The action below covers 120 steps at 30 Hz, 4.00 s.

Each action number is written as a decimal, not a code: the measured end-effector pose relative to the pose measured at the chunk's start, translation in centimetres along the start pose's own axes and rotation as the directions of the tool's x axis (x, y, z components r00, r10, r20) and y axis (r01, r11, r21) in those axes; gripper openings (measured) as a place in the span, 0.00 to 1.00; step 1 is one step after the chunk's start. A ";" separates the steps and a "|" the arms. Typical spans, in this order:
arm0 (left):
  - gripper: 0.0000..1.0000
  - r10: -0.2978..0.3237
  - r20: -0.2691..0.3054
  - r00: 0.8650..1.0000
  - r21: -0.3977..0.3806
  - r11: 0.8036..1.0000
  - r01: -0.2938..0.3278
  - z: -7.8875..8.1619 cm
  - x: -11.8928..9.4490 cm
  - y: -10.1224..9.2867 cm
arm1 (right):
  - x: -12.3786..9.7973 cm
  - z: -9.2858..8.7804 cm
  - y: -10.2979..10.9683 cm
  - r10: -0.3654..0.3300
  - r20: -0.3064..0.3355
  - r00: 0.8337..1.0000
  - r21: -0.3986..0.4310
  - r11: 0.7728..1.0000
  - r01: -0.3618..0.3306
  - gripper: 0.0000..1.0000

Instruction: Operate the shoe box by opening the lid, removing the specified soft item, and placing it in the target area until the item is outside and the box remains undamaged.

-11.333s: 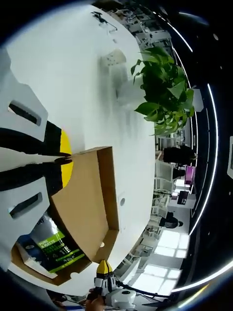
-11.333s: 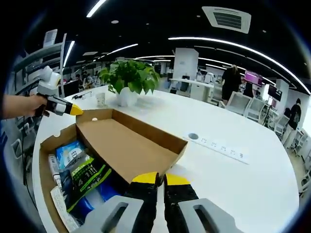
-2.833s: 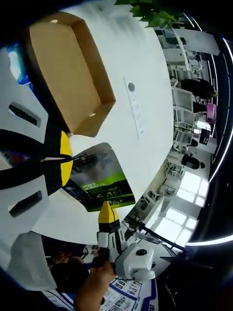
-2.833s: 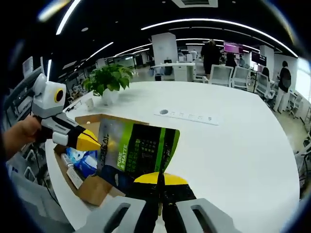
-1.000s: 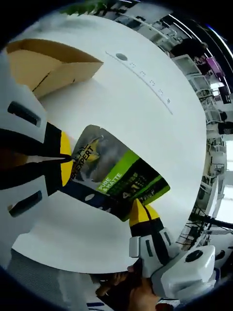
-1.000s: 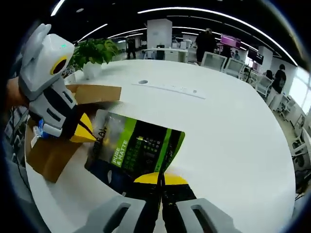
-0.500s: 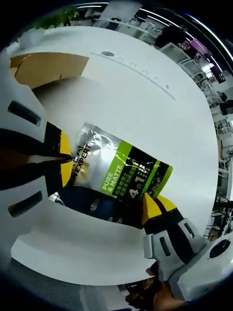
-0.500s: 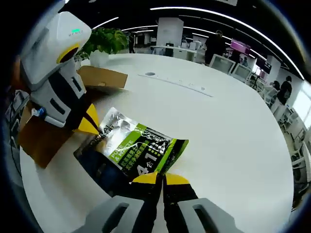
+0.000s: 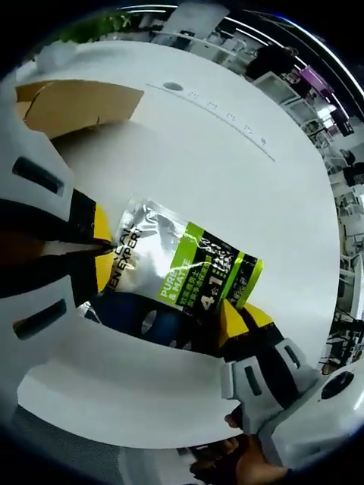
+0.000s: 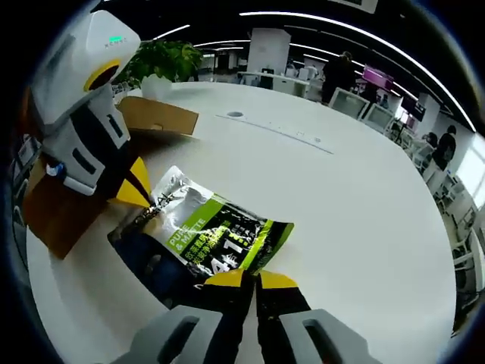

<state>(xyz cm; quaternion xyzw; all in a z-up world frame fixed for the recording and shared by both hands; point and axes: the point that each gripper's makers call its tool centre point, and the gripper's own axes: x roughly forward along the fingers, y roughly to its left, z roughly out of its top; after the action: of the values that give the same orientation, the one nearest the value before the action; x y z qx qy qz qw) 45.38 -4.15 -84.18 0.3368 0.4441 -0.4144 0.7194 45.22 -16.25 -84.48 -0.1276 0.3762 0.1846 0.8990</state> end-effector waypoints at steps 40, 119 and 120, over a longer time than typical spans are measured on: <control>0.25 -0.003 0.233 0.973 -0.197 0.979 0.050 0.7 -8.3 -1.3 | -7.1 3.0 2.0 0.036 0.073 0.997 -0.108 0.994 -0.028 0.24; 0.31 0.342 0.168 0.925 -0.638 0.752 -0.162 -24.1 -21.3 6.1 | -7.7 11.2 22.6 0.481 0.133 0.867 -0.180 0.872 -0.456 0.37; 0.31 0.345 0.165 0.924 -0.639 0.751 -0.166 -24.4 -21.3 6.1 | -7.6 11.3 22.8 0.484 0.133 0.865 -0.182 0.870 -0.458 0.37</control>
<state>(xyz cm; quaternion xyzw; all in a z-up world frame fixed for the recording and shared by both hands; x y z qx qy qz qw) 36.49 25.59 -73.10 0.0825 0.4000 -0.1865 0.8935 37.65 6.58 -73.27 -0.0798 0.3017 0.4359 0.8441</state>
